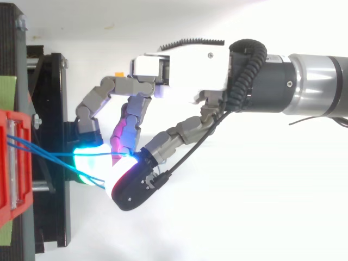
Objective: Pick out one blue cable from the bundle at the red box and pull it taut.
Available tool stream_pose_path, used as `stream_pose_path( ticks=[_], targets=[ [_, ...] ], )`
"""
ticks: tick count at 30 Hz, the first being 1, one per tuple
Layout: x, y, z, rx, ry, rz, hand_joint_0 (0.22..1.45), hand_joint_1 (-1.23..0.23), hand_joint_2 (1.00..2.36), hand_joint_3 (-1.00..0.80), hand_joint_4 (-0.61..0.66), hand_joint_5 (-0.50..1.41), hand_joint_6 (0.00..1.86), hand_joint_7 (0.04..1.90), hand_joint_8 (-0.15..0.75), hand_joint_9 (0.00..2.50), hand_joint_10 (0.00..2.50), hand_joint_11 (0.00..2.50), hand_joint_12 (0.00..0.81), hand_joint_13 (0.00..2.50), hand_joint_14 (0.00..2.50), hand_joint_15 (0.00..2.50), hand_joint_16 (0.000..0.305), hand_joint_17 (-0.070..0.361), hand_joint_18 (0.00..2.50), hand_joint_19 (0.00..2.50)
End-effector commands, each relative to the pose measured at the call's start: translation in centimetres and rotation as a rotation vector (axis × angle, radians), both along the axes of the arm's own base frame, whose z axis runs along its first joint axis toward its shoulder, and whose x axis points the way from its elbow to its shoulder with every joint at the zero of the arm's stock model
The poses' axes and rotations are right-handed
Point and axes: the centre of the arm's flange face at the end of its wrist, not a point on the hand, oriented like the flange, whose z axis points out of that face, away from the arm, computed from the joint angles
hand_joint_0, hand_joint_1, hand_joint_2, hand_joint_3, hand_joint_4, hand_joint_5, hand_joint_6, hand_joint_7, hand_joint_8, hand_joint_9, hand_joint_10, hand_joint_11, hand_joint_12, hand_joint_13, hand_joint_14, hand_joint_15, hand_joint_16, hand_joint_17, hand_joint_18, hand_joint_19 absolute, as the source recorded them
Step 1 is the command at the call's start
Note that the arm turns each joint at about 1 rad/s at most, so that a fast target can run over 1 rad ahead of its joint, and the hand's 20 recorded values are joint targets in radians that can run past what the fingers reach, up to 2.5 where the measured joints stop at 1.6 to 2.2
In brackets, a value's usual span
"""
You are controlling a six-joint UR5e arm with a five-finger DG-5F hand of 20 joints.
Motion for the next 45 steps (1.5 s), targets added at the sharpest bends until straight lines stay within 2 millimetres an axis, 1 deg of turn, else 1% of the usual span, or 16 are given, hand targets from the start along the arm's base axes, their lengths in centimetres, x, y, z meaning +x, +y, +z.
stream_pose_path(
  ticks=[1,6,10,11,15,16,18,20,22,26,29,32,36,39,41,45],
  targets=[
    [-0.07,-0.19,-0.06,0.0,0.004,-0.001,0.73,-0.89,1.0,-0.5,-0.13,-0.1,0.95,0.98,0.233,1.38,0.03,0.86,0.311,1.13,0.02,0.62,0.046,0.104,0.92,0.7],
    [-0.01,-0.03,0.02,0.0,0.001,0.005,0.71,-0.93,1.0,-0.5,-0.14,-0.1,0.95,0.97,0.231,1.39,0.03,0.88,0.311,1.13,0.02,0.63,0.046,0.103,0.92,0.7],
    [-0.04,-0.15,0.01,0.0,0.003,0.003,0.65,-0.97,1.0,-0.5,-0.09,-0.1,0.94,0.96,0.225,1.39,0.03,0.87,0.308,1.13,0.03,0.64,0.046,0.103,0.92,0.7],
    [-0.04,-0.15,0.01,0.0,0.003,0.003,0.6,-0.97,1.0,-0.5,-0.05,-0.09,0.94,0.94,0.225,1.39,0.03,0.87,0.311,1.13,0.02,0.63,0.046,0.104,0.92,0.7],
    [-0.02,-0.03,0.01,0.0,0.003,0.005,0.5,-0.93,1.0,-0.5,0.0,-0.09,0.94,0.87,0.24,1.4,0.03,0.86,0.333,1.14,0.02,0.62,0.05,0.113,0.94,0.69],
    [-0.03,-0.01,0.01,0.0,0.003,0.007,0.47,-0.91,1.0,-0.5,0.03,-0.09,0.92,0.87,0.247,1.41,0.03,0.84,0.342,1.15,0.02,0.61,0.053,0.119,0.96,0.69],
    [0.0,-0.13,0.08,0.0,0.001,0.005,0.46,-0.82,1.0,-0.5,0.04,-0.09,0.91,0.84,0.247,1.41,0.03,0.84,0.35,1.15,0.02,0.61,0.054,0.122,0.97,0.69],
    [0.0,-0.13,0.08,0.0,0.001,0.005,0.48,-0.66,1.0,-0.5,0.05,-0.09,0.9,0.84,0.245,1.42,0.03,0.82,0.341,1.15,0.02,0.6,0.053,0.12,0.95,0.71],
    [0.0,-0.13,0.08,0.0,0.001,0.005,0.51,-0.57,1.0,-0.5,0.04,-0.09,0.89,0.86,0.245,1.42,0.03,0.83,0.335,1.15,0.02,0.61,0.052,0.117,0.94,0.72],
    [0.0,-0.13,0.08,0.0,0.001,0.005,0.56,-0.44,1.0,-0.5,0.02,-0.09,0.88,0.89,0.234,1.42,0.03,0.84,0.328,1.14,0.02,0.63,0.05,0.112,0.91,0.75],
    [0.12,0.0,0.3,0.0,-0.003,0.007,0.58,-0.4,1.0,-0.5,0.01,-0.1,0.88,0.89,0.234,1.41,0.03,0.82,0.326,1.14,0.02,0.63,0.049,0.111,0.9,0.76],
    [0.16,0.0,0.37,0.0,-0.005,0.007,0.59,-0.4,1.0,-0.5,0.02,-0.1,0.88,0.88,0.242,1.4,0.03,0.83,0.332,1.13,0.02,0.64,0.05,0.112,0.88,0.78],
    [0.16,-0.24,0.44,0.0,-0.006,0.003,0.59,-0.42,1.01,-0.41,0.03,-0.1,0.88,0.9,0.252,1.39,0.03,0.83,0.337,1.12,0.02,0.64,0.051,0.115,0.87,0.79],
    [0.16,-0.24,0.44,0.0,-0.006,0.003,0.59,-0.45,1.01,-0.35,0.03,-0.1,0.88,0.93,0.252,1.39,0.03,0.83,0.34,1.12,0.02,0.64,0.052,0.116,0.87,0.8],
    [0.16,-0.24,0.44,0.0,-0.006,0.003,0.59,-0.5,1.02,-0.29,0.04,-0.1,0.88,0.95,0.256,1.39,0.03,0.83,0.346,1.12,0.02,0.64,0.052,0.117,0.87,0.79],
    [0.16,-0.24,0.44,0.0,-0.006,0.003,0.58,-0.56,1.02,-0.25,0.04,-0.1,0.9,0.95,0.254,1.37,0.03,0.82,0.34,1.11,0.02,0.64,0.052,0.118,0.87,0.78]
  ],
)
